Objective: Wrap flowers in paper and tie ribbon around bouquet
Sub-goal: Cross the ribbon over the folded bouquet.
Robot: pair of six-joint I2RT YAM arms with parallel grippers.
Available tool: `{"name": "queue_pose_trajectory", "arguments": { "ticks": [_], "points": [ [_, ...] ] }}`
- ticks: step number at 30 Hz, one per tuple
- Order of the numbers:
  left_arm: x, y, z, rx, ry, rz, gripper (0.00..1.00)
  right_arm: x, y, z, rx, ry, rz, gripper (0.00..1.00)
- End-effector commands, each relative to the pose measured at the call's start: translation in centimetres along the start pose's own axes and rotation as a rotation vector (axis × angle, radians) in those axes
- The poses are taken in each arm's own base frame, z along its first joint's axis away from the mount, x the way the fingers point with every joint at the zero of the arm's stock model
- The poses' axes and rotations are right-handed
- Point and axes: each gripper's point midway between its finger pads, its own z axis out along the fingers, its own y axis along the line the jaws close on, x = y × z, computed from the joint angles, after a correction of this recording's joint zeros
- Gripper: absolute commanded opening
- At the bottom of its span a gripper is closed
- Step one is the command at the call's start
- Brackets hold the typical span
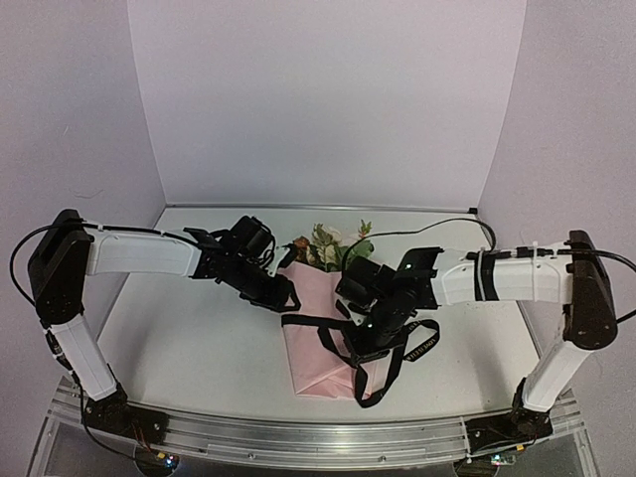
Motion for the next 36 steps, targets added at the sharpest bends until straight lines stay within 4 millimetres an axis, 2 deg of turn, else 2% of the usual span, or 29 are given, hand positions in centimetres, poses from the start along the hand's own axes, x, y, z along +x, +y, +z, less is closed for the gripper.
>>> {"name": "queue_pose_trajectory", "arguments": {
  "ticks": [1, 6, 9, 14, 20, 25, 32, 36],
  "points": [
    [-0.8, -0.8, 0.4, -0.091, -0.01, 0.157, 0.45, -1.9, 0.3, -3.6, -0.051, -0.127, 0.077, 0.0],
    [-1.1, -2.1, 1.5, -0.151, 0.005, 0.348, 0.44, -1.7, 1.2, -3.1, -0.177, -0.135, 0.169, 0.0],
    [-0.9, -3.3, 1.7, -0.118, -0.01, 0.477, 0.45, -1.5, 1.3, -2.8, -0.209, -0.137, 0.201, 0.0],
    [-0.6, -4.0, 1.8, -0.074, -0.04, 0.641, 0.47, -1.1, 1.1, -2.5, -0.229, -0.134, 0.205, 0.0],
    [0.2, -4.2, 2.6, -0.037, -0.012, 0.724, 0.49, -0.8, 3.0, -3.3, -0.338, -0.114, 0.174, 0.0],
    [0.6, -4.5, 2.9, -0.004, -0.025, 0.781, 0.52, 0.0, 3.7, -4.1, -0.412, -0.107, 0.154, 0.0],
    [1.2, -3.6, 4.8, -0.019, 0.007, 0.828, 0.51, 1.2, 2.0, -4.1, -0.383, -0.137, 0.153, 0.0],
    [0.7, -3.0, 5.4, -0.059, 0.01, 0.838, 0.5, 1.7, 1.8, -4.0, -0.39, -0.13, 0.14, 0.0]
  ]
}}
